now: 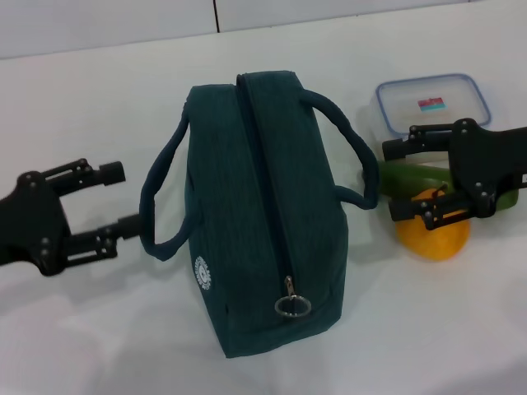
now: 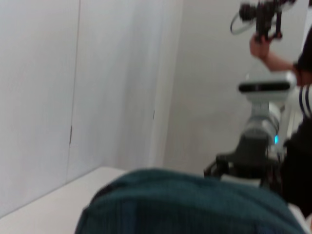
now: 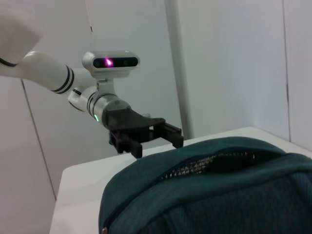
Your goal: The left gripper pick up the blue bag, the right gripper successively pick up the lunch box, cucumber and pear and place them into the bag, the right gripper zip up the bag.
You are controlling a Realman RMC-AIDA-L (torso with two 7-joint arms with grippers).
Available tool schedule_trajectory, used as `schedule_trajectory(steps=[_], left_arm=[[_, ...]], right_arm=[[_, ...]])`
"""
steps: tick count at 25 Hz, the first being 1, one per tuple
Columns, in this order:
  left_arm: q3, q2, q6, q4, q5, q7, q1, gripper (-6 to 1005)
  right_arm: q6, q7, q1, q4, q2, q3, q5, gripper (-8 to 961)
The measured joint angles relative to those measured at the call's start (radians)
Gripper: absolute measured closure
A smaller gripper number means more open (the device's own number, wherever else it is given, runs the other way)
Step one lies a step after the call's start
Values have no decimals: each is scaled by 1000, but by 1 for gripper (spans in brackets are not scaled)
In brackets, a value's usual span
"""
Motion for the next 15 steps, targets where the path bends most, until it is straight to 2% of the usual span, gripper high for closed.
schedule_trajectory(steps=[5,10,15], left_arm=[[-1,6,16,-9,-40,-156,-27,193],[0,5,18,-14,-53,-389,-93,218],[1,-13,18,-15,-2,-458,-138,209]], right_arm=[[-5,3,-7,-1,0,8,8,97],[-38,15,-9,-4,-6,23,9,97],[-62,16,-9,-5,-8,59,9,97]])
